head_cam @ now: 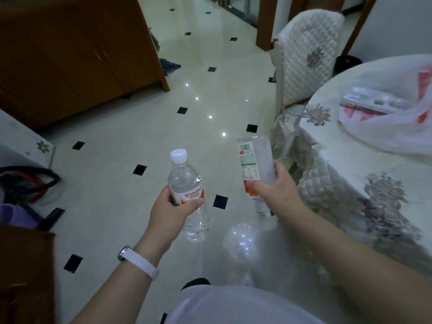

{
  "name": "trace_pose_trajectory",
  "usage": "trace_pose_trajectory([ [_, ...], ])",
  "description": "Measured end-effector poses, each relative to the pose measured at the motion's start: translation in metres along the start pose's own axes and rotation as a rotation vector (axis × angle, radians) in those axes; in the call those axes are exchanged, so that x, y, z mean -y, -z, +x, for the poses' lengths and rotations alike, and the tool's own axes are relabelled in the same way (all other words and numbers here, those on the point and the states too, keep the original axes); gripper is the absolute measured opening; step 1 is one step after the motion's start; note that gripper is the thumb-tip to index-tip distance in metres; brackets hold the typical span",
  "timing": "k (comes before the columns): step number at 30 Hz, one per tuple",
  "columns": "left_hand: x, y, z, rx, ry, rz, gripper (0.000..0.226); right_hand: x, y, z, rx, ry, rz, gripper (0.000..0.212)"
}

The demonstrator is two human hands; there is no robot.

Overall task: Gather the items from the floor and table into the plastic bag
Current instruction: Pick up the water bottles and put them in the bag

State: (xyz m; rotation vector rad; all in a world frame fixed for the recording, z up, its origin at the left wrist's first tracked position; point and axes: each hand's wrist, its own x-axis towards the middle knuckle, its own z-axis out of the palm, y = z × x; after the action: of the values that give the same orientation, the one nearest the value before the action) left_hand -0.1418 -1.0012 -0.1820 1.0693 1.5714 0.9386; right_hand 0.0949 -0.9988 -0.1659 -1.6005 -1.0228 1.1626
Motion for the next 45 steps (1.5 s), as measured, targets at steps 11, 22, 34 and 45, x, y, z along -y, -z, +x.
trace_pose_trajectory([
  [11,-0.053,-0.019,0.220,0.314,-0.055,-0.025,0.038,0.031,-0.044,0.141,-0.320,-0.126,-0.034,0.053],
  [22,-0.125,-0.075,0.382,0.647,-0.096,0.056,0.036,0.072,-0.040,0.231,-0.743,-0.188,-0.045,0.048],
  [34,-0.167,-0.261,0.438,0.936,-0.174,0.301,0.036,0.024,0.075,0.318,-1.018,-0.308,0.120,0.047],
  [45,-0.233,-0.445,0.444,1.138,-0.314,0.500,0.034,0.002,0.214,0.363,-1.158,-0.401,0.199,0.057],
])
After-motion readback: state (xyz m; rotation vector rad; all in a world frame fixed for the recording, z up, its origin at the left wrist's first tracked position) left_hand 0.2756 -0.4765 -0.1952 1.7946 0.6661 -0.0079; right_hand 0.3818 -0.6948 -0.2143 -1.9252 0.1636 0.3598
